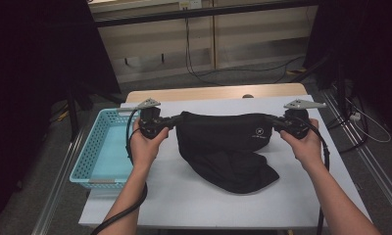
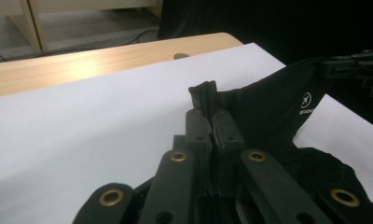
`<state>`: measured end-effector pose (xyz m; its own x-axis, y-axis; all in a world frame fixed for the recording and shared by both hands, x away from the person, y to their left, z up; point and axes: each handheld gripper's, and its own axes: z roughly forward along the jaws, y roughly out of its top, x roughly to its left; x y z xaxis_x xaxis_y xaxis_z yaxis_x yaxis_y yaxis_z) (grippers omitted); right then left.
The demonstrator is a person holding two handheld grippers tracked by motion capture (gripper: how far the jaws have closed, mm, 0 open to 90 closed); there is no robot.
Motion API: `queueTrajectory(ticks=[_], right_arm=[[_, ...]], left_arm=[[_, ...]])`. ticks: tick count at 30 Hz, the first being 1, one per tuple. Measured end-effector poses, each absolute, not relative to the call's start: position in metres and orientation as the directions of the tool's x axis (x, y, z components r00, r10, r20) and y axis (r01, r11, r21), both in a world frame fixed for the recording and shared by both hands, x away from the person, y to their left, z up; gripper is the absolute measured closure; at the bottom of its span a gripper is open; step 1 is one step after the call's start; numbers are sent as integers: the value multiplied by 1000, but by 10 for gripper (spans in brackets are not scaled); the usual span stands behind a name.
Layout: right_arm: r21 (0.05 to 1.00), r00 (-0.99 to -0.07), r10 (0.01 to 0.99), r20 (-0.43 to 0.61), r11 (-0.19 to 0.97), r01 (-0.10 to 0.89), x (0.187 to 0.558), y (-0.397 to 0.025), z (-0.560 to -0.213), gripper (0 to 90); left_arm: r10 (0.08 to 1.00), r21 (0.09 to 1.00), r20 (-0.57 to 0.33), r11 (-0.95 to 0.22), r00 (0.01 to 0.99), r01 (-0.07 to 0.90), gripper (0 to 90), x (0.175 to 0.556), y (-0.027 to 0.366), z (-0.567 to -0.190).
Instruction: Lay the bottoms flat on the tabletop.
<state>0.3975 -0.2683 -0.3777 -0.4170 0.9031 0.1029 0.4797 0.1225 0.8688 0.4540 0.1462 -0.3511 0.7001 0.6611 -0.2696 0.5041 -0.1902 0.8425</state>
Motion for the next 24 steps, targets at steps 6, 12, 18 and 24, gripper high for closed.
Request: queueTrajectory(ticks=[6,12,18,24], right_arm=[[869,-403,907,121,99,484,410,-267,-380,858],[853,-382,915,129,94,513,445,-266,-374,863],[907,-221,970,101,1,420,513,-248,-335,705],[840,-283,955,90,80,536,503,-228,-369,374]], left_arm=[[671,832,-276,-192,688,521,869,472,145,-352],[708,845,-230,-195,667,498,873,505,144,-336],[778,868,-229,-108,586,484,754,555,131,-320],[781,825,-196,-195,593,530,274,543,116,-359]])
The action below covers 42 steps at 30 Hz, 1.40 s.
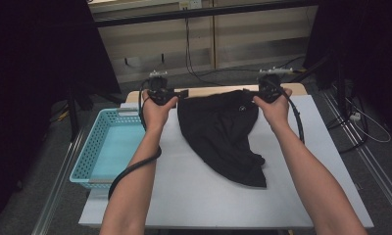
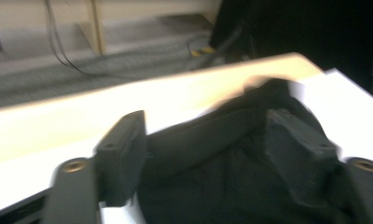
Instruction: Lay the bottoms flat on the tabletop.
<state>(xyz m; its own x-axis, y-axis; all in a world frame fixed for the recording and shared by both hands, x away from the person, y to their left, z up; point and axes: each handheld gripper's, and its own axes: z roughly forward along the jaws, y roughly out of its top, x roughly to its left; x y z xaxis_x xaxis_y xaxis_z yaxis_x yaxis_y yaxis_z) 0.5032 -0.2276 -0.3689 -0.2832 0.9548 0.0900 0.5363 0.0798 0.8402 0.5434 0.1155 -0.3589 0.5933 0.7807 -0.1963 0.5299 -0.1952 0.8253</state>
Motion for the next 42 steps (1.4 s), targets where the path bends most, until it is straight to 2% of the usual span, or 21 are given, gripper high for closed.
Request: queueTrajectory(ticks=[2,6,13,19,25,32,37,42], right_arm=[[823,-314,947,64,128,554,488,-225,-383,297],[794,-383,923,42,202,574,454,-223,-401,255],[784,-397,916,51,209,584,399,-231,-419,231],[774,-420,907,31,244,584,370,-232,-432,242],[766,-437,898,45,250,592,358,-232,-436,290],[782,-451,892,36,256,569,352,-231,-430,297],[792,-443,896,30,249,557,350,-229,-429,234],[791,-450,893,20,262,553,350,-228,-430,227]], left_arm=[[765,820,-191,-220,615,528,245,532,111,-372],[733,803,-221,-238,643,546,188,508,106,-391],[710,803,-212,-265,672,534,156,470,112,-407],[695,801,-194,-296,693,521,142,446,118,-416],[680,791,-167,-339,714,508,135,432,120,-424],[673,790,-165,-347,721,505,128,421,120,-427],[665,792,-163,-353,729,499,127,415,119,-428],[661,793,-163,-354,732,496,126,413,117,-429]])
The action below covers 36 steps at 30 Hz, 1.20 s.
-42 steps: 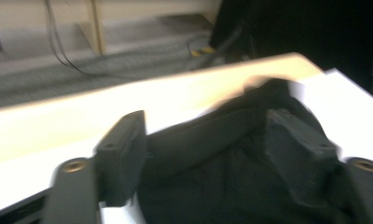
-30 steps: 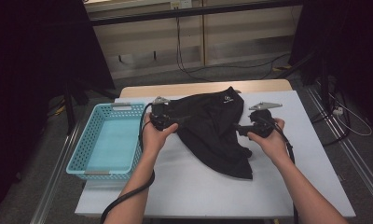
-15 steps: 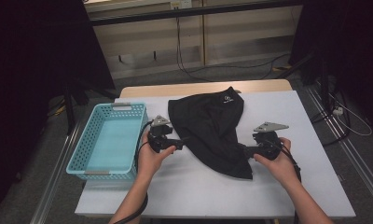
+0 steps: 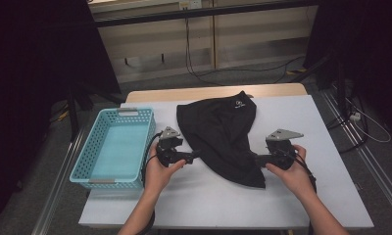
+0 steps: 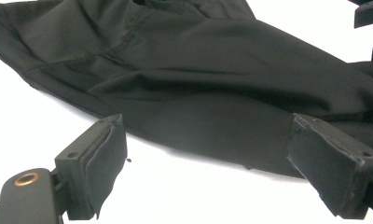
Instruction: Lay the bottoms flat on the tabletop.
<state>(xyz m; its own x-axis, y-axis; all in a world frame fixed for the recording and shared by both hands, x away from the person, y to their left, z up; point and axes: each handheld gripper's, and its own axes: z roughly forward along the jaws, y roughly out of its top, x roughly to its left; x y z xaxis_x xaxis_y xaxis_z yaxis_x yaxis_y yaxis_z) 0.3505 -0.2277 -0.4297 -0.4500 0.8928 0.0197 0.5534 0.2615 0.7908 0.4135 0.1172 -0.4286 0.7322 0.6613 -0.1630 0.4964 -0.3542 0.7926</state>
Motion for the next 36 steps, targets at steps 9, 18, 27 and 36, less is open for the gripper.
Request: queueTrajectory(ticks=[9,18,27,36], right_arm=[[793,-435,900,43,234,563,363,-234,-431,396],[736,-477,879,7,318,598,384,-216,-457,538],[746,-526,847,79,300,595,390,-205,-463,875],[806,-469,880,74,224,548,383,-241,-435,881]], left_arm=[[657,796,-157,-358,738,488,127,412,114,-429],[650,795,-147,-372,746,480,128,409,112,-428],[634,792,-145,-386,760,473,129,406,104,-430],[631,799,-141,-382,763,463,130,405,105,-426]])
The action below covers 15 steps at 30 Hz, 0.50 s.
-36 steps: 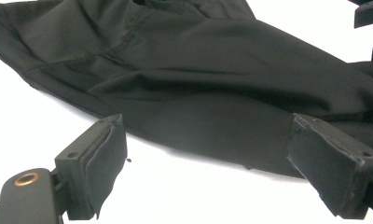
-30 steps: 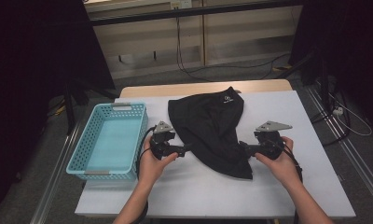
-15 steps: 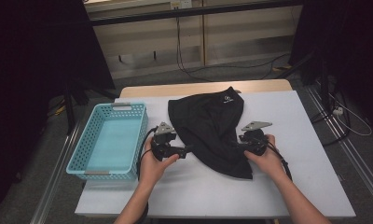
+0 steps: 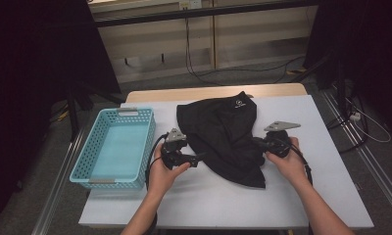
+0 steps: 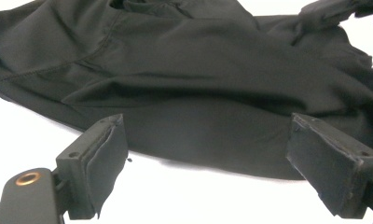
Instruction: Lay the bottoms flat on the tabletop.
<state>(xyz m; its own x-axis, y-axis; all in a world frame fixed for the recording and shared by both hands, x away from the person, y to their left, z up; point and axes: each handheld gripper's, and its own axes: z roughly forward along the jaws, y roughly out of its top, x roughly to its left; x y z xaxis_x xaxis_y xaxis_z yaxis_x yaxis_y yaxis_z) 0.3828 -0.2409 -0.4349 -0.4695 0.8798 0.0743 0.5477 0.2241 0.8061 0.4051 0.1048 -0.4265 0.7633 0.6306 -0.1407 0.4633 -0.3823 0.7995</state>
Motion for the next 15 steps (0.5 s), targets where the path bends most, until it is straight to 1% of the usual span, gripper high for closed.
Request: queueTrajectory(ticks=[3,6,8,11,15], right_arm=[[831,-429,900,82,175,528,379,-259,-425,882],[841,-384,921,70,152,519,377,-273,-419,882],[839,-353,935,36,164,518,377,-279,-420,882],[835,-340,940,35,160,527,378,-283,-423,881],[844,-313,948,53,125,521,378,-291,-422,881]], left_arm=[[623,799,-139,-389,770,459,131,404,102,-427],[612,795,-136,-401,779,455,134,403,98,-429],[606,791,-142,-406,782,458,140,402,94,-432],[589,784,-139,-425,796,452,160,400,88,-435],[577,781,-129,-442,807,441,187,398,83,-438]])
